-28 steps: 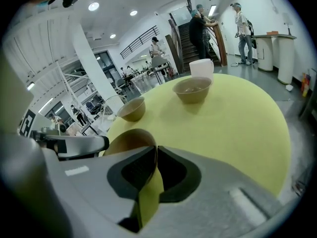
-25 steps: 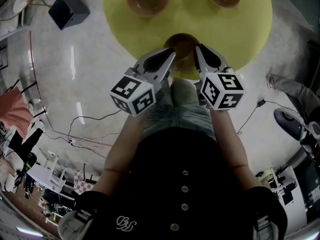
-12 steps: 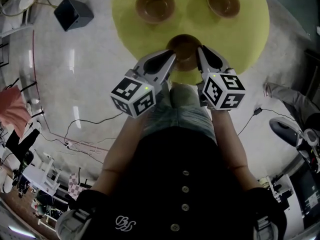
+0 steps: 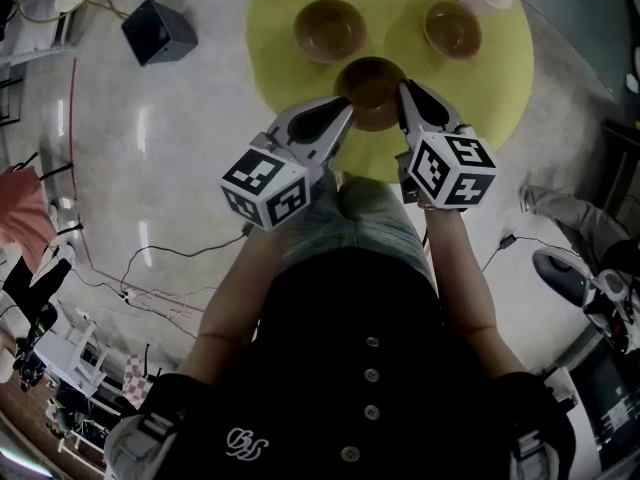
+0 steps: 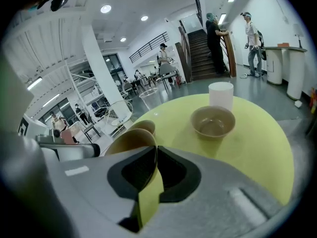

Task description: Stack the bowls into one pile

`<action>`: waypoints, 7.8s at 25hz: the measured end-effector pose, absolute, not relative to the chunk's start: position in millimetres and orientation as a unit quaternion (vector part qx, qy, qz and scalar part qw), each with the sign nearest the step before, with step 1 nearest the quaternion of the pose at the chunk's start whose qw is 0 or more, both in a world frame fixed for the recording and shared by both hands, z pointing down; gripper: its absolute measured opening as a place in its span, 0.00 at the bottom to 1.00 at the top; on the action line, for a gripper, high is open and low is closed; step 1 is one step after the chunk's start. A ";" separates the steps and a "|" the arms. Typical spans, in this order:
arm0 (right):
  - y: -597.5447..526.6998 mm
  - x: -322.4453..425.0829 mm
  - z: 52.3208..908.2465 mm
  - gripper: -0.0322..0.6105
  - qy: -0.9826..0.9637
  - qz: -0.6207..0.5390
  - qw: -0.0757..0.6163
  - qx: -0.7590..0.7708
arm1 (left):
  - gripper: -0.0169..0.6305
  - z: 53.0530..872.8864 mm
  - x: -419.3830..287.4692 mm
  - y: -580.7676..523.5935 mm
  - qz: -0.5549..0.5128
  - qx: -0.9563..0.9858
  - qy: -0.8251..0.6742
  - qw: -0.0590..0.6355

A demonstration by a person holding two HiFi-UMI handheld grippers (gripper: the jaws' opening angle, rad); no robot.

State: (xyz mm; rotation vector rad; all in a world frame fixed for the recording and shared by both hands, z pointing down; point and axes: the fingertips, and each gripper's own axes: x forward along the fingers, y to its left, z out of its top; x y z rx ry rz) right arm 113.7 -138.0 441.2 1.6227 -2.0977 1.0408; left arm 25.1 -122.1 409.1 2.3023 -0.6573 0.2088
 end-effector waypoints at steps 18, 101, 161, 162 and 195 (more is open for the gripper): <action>-214.7 79.7 415.3 0.08 -0.755 0.336 0.154 0.542 | 0.08 389.8 1.3 -176.5 0.067 0.900 -0.267 0.339; -223.1 290.0 465.7 0.28 -0.724 0.380 0.135 0.559 | 0.08 417.6 179.7 -171.1 0.079 0.871 -0.322 0.362; -240.7 147.5 401.9 0.08 -0.763 0.369 0.079 0.525 | 0.08 389.9 32.9 -179.8 0.044 0.864 -0.366 0.342; -241.4 141.5 401.0 0.08 -0.765 0.368 0.078 0.523 | 0.08 390.9 26.9 -179.7 0.043 0.862 -0.369 0.344; -257.1 59.8 470.6 0.08 -0.751 0.385 0.134 0.519 | 0.08 449.7 -21.5 -178.4 0.072 0.861 -0.319 0.389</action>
